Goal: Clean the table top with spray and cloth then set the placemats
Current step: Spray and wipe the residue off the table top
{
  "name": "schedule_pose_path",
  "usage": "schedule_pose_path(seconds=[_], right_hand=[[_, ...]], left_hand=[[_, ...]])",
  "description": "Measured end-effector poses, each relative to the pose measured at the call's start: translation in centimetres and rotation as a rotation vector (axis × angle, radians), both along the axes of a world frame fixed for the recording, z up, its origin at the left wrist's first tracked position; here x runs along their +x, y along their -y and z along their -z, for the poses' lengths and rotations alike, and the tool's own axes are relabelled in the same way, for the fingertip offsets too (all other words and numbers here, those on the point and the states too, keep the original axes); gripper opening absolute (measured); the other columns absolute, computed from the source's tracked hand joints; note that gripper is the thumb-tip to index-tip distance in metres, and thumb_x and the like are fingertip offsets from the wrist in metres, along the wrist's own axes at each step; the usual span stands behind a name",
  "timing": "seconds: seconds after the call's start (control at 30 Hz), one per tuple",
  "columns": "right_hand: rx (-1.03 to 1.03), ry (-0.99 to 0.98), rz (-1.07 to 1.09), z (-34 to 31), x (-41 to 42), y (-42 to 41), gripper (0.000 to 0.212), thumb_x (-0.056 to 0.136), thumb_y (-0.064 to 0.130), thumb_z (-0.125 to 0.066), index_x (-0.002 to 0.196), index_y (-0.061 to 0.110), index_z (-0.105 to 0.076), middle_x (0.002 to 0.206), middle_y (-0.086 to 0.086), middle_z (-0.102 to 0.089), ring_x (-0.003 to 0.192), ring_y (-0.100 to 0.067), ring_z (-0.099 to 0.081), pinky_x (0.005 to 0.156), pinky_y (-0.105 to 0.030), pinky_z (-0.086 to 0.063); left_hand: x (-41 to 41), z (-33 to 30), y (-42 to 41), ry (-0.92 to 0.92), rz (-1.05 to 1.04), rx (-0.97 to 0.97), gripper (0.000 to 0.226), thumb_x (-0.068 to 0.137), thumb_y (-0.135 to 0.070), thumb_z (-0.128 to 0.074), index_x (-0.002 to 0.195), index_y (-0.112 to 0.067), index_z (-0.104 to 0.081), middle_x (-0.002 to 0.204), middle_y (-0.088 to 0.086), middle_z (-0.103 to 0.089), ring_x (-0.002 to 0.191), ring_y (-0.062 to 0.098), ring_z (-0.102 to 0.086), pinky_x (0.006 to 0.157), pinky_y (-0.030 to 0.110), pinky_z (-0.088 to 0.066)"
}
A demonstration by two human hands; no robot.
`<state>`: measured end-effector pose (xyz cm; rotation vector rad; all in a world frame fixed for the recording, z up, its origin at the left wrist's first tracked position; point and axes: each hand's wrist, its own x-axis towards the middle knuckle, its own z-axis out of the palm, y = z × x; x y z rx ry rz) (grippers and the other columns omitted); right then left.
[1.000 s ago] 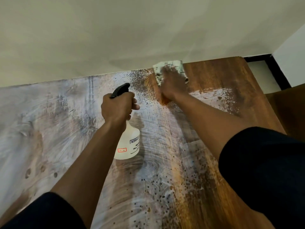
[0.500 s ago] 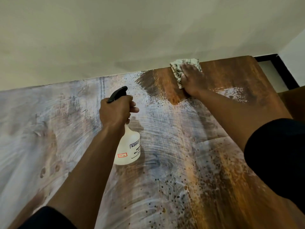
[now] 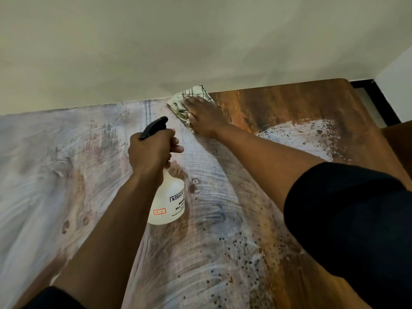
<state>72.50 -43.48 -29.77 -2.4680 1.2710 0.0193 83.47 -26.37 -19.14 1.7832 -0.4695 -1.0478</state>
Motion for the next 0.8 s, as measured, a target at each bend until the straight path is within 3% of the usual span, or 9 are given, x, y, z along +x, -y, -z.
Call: schedule_pose_path(seconds=[0.1, 0.3, 0.47, 0.53, 0.6, 0.7, 0.8], right_hand=[[-0.023, 0.02, 0.086, 0.0, -5.2, 0.8, 0.053, 0.111, 0.034, -0.027, 0.163, 0.028, -0.017, 0.171, 0.006, -0.01, 0.157, -0.017, -0.008, 0.126, -0.051, -0.013], [-0.082, 0.028, 0.463, 1.0, -19.2, 1.3, 0.053, 0.109, 0.026, -0.032, 0.161, 0.026, -0.023, 0.169, 0.001, -0.019, 0.156, -0.021, -0.016, 0.125, -0.05, -0.018], [-0.115, -0.015, 0.625, 0.9, -17.5, 1.6, 0.052, 0.102, 0.017, -0.044, 0.153, 0.02, -0.039, 0.161, -0.006, -0.037, 0.149, -0.029, -0.032, 0.117, -0.054, -0.032], [-0.127, 0.055, 0.594, 0.5, -14.0, 0.6, 0.051, 0.097, 0.01, -0.049, 0.147, 0.022, -0.046, 0.154, -0.004, -0.047, 0.142, -0.029, -0.042, 0.115, -0.052, -0.036], [-0.119, 0.121, 0.471, 0.4, -9.7, -1.0, 0.056, 0.095, 0.001, -0.046, 0.146, 0.025, -0.048, 0.153, 0.0, -0.05, 0.143, -0.027, -0.042, 0.118, -0.049, -0.03], [-0.11, 0.162, 0.234, 0.6, -3.5, -4.3, 0.056, 0.101, 0.004, -0.042, 0.153, 0.025, -0.041, 0.162, 0.0, -0.038, 0.152, -0.026, -0.027, 0.123, -0.051, -0.015], [-0.108, 0.101, -0.028, 1.3, -1.8, -6.2, 0.056, 0.105, 0.019, -0.039, 0.16, 0.024, -0.028, 0.168, 0.003, -0.023, 0.155, -0.021, -0.018, 0.123, -0.049, -0.013]], left_hand=[[-0.2, -0.1, 0.3, 0.005, 0.019, 0.004, 0.023, 0.096, -0.013, -0.07, 0.086, -0.034, -0.069, 0.073, 0.005, -0.074, 0.071, 0.023, -0.076, 0.048, 0.026, -0.038], [-2.0, -0.3, 0.7, -0.035, 0.075, 0.008, 0.023, 0.097, -0.013, -0.07, 0.085, -0.032, -0.069, 0.072, 0.006, -0.074, 0.075, 0.026, -0.074, 0.049, 0.027, -0.037], [-2.8, 0.0, 0.6, -0.028, 0.08, 0.021, 0.026, 0.095, -0.013, -0.071, 0.076, -0.03, -0.071, 0.066, 0.004, -0.074, 0.075, 0.028, -0.073, 0.052, 0.029, -0.038], [-3.2, 0.2, 0.4, -0.021, 0.073, 0.026, 0.026, 0.096, -0.013, -0.071, 0.076, -0.029, -0.071, 0.065, 0.004, -0.074, 0.074, 0.028, -0.073, 0.052, 0.029, -0.038], [-3.4, 0.2, 0.2, -0.011, 0.055, 0.03, 0.029, 0.096, -0.012, -0.071, 0.075, -0.032, -0.07, 0.067, 0.005, -0.074, 0.074, 0.028, -0.073, 0.052, 0.029, -0.038], [-3.4, 0.3, 0.0, 0.01, 0.028, 0.046, 0.036, 0.096, -0.012, -0.071, 0.066, -0.032, -0.073, 0.068, 0.005, -0.073, 0.075, 0.029, -0.073, 0.052, 0.029, -0.038], [-3.3, 0.1, 0.1, 0.035, 0.019, 0.075, 0.042, 0.095, -0.014, -0.07, 0.057, -0.033, -0.077, 0.064, 0.003, -0.074, 0.076, 0.029, -0.072, 0.051, 0.028, -0.039]])
